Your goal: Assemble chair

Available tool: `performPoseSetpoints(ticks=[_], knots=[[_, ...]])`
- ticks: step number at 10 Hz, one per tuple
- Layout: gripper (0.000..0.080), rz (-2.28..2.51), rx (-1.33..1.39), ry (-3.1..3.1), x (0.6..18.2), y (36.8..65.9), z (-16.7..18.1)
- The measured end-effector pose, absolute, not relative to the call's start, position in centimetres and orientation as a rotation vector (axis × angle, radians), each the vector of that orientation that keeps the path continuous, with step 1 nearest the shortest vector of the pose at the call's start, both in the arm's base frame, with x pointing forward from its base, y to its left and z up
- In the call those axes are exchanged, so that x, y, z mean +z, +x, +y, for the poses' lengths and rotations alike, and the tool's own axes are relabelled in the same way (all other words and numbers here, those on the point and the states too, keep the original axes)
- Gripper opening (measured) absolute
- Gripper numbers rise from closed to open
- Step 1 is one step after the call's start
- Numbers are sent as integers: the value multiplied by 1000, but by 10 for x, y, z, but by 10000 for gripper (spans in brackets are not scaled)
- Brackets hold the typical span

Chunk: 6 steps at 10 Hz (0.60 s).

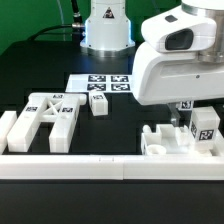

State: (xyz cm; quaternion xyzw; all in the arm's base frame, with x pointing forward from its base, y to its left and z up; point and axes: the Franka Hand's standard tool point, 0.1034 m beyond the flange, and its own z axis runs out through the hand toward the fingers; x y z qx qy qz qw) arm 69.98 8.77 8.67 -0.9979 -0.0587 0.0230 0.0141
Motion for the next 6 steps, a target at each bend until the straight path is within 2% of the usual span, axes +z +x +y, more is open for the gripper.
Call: performPoseSetpoints(ticks=[1,2,3,6], knots=[[391,-182,72,-3107,87,700,88],[391,-183,69,-3107,87,700,88],[300,-162,68,-3108,87,700,88],[300,-79,69,-3112,87,701,88]])
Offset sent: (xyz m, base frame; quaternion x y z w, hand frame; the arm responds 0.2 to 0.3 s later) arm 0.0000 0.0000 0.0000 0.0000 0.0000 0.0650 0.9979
